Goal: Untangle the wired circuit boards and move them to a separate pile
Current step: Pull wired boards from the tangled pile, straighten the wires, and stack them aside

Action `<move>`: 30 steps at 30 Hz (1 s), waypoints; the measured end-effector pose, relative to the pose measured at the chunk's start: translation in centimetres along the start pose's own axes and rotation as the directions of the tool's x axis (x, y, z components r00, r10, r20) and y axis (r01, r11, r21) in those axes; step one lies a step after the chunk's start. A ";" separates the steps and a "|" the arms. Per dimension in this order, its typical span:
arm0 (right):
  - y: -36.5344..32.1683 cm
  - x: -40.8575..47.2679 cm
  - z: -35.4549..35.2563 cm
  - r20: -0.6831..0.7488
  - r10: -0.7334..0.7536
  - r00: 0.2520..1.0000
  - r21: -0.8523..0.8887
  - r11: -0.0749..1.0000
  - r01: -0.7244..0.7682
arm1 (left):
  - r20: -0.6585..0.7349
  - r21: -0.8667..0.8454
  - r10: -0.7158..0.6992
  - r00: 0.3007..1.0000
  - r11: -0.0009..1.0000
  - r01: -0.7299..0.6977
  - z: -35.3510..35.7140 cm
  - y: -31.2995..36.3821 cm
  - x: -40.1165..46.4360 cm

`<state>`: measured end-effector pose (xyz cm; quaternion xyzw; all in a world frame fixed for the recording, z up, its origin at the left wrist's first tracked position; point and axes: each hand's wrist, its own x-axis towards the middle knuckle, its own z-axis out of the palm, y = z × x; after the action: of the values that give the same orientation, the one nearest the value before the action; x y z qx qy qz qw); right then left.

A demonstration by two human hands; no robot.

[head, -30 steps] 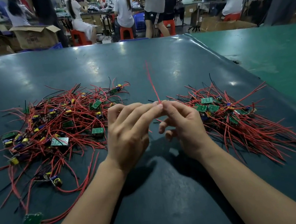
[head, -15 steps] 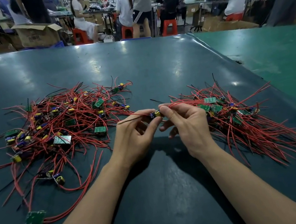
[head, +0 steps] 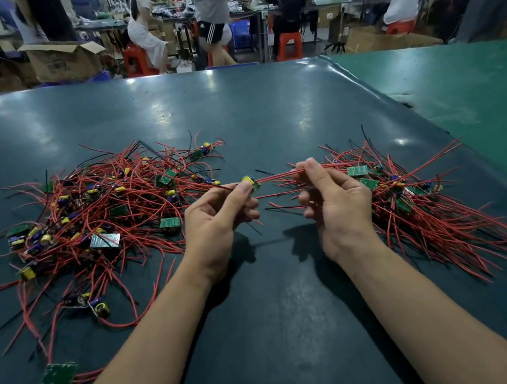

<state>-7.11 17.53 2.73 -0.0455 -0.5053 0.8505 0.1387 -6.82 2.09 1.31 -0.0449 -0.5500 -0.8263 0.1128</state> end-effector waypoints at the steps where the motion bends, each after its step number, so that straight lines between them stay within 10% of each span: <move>1: -0.1 0.1 -0.1 -0.014 -0.003 1.000 0.019 1.000 0.003 | -0.034 -0.020 0.012 0.999 1.000 -0.013 0.0 0.0 0.1; 9: -0.4 0.2 -0.3 -0.108 -0.036 0.994 0.047 0.998 0.041 | -0.127 -0.001 0.072 0.989 0.997 -0.073 0.0 0.0 0.4; 14: -0.8 0.7 -1.0 -0.128 0.070 0.989 0.146 0.988 -0.051 | -0.072 -0.316 -0.089 0.993 0.947 0.061 0.0 1.2 0.4; 17: -0.3 0.5 -0.7 0.016 0.110 0.994 -0.033 0.993 -0.109 | 0.088 -0.330 -0.244 0.966 0.907 0.260 0.1 1.7 -0.1; 21: 0.8 -1.0 0.4 0.336 0.199 0.921 -0.298 0.950 -0.096 | 0.224 0.072 -0.353 0.908 0.935 0.346 0.7 1.0 -0.8; 30: 0.5 -1.2 0.1 0.430 0.220 0.875 -0.155 0.973 -0.169 | 0.182 -0.016 -0.427 0.886 0.900 0.436 1.0 1.2 -0.8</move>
<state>-6.13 16.86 2.26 0.0916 -0.5635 0.8181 -0.0694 -5.78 2.67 2.56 0.0034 -0.5305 -0.8386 -0.1235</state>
